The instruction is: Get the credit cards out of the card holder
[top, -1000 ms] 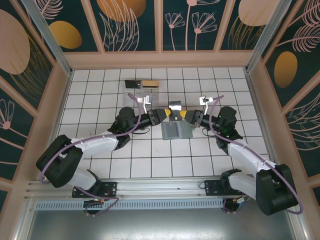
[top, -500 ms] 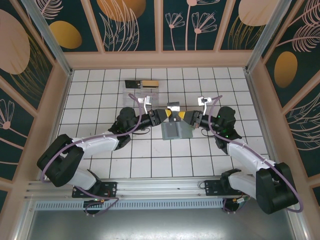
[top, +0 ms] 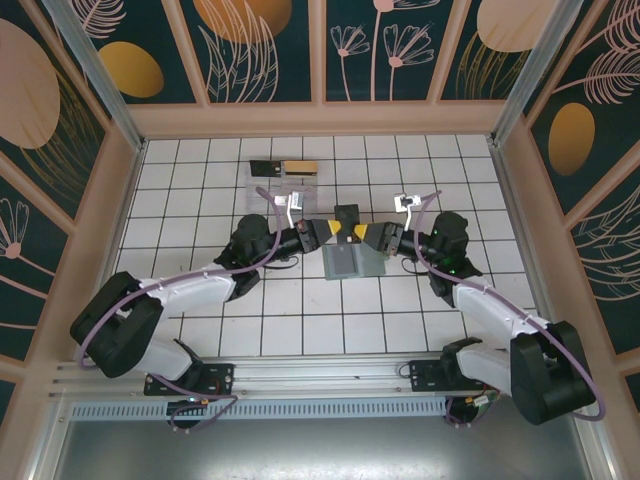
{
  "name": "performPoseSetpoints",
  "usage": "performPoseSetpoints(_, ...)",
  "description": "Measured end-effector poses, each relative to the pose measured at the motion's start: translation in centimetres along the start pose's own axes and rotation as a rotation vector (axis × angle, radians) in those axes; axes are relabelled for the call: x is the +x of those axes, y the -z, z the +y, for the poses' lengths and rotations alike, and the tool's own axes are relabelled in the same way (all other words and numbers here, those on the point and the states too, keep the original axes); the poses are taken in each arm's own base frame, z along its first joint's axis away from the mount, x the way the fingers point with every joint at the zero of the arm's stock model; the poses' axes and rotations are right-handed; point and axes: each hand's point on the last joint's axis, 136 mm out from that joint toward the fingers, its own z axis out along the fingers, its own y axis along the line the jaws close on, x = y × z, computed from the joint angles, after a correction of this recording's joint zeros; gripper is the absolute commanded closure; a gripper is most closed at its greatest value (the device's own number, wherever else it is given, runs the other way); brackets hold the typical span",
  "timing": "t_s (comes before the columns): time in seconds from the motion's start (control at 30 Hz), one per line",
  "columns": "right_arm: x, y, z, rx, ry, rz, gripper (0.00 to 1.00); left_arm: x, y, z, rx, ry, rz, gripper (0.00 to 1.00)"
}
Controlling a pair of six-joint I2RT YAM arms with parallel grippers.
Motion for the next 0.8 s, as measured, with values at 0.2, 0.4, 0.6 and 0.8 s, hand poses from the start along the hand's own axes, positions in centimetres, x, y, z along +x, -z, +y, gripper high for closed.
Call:
performPoseSetpoints(0.2, -0.1, 0.5, -1.3, 0.097, 0.002, -0.022, 0.18, -1.3, 1.0, 0.3, -0.134, -0.087, -0.032, 1.0)
performPoseSetpoints(0.4, -0.6, 1.4, -1.4, 0.174, 0.044, -0.071, 0.13, -5.9, 2.5, 0.3, -0.398, -0.27, -0.127, 1.0)
performPoseSetpoints(0.6, -0.5, 1.5, -0.6, 0.232, 0.101, -0.115, 0.01, -10.3, 5.3, 2.0, -0.746, -0.55, -0.185, 1.0)
performPoseSetpoints(0.8, -0.9, 2.0, 1.0, 0.24, 0.172, -0.18, 0.01, -12.2, 7.2, 6.2, -1.071, -0.956, -0.051, 1.0)
